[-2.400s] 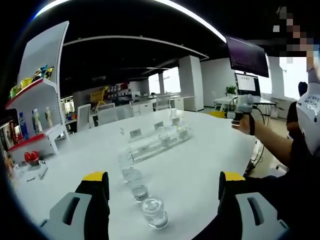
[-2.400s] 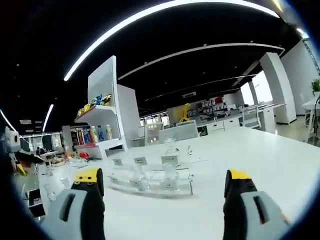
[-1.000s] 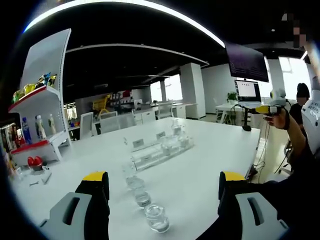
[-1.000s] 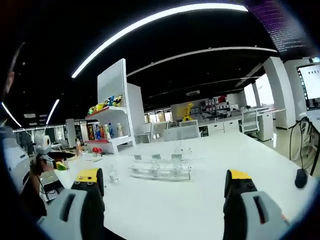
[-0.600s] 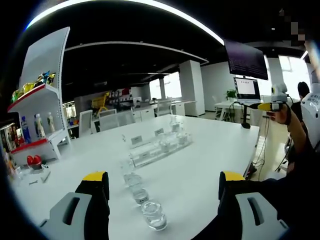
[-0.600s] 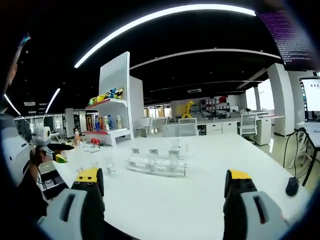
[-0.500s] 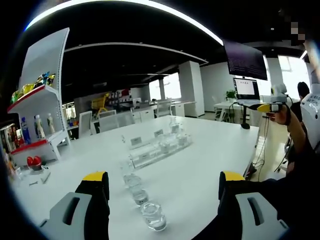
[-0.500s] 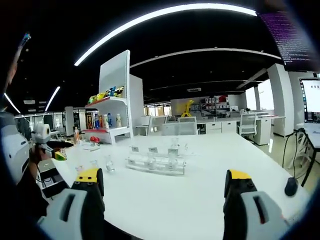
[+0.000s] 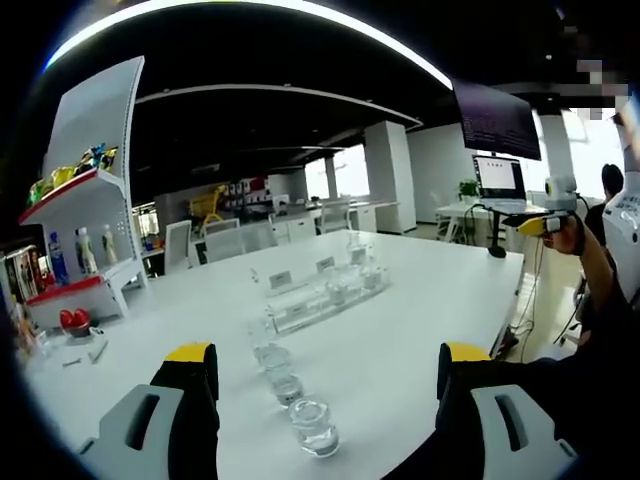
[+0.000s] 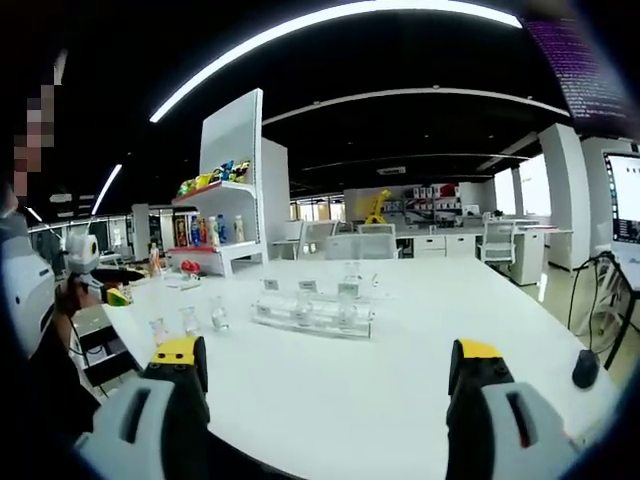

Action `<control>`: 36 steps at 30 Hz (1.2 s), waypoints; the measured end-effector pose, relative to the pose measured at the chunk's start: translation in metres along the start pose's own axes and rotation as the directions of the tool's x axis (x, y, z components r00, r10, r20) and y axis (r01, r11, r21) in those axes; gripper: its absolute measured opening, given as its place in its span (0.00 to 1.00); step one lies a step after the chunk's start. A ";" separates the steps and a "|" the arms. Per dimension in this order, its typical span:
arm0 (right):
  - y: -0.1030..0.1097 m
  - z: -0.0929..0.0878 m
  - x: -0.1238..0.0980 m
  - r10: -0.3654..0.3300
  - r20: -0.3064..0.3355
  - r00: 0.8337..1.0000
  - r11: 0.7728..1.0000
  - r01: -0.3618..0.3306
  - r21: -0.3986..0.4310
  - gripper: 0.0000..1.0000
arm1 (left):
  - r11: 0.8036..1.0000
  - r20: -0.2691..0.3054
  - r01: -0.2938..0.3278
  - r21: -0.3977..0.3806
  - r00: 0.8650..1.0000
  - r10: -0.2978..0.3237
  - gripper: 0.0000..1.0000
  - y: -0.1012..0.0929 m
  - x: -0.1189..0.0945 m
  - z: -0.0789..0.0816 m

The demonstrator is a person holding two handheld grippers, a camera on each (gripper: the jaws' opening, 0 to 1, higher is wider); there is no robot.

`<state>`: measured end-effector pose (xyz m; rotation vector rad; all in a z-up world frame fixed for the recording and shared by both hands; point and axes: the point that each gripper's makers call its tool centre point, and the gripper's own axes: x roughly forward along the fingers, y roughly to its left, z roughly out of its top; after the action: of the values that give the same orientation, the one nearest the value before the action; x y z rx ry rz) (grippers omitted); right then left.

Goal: Identify the label on the chemical reagent bottle, grasp the chemical reagent bottle, and place it in the designated position on the reagent rack

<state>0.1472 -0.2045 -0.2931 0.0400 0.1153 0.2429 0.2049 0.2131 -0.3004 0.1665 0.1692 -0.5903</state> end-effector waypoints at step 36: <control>0.013 -0.006 0.006 0.058 -0.022 0.998 0.998 -0.058 -0.020 0.96 | 1.000 0.036 -0.006 0.024 0.999 0.005 0.91 0.018 0.019 0.023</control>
<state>0.1497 -0.1906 -0.2990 0.0200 0.1335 0.3024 0.2332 0.2132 -0.2798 0.1799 0.1262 -0.5894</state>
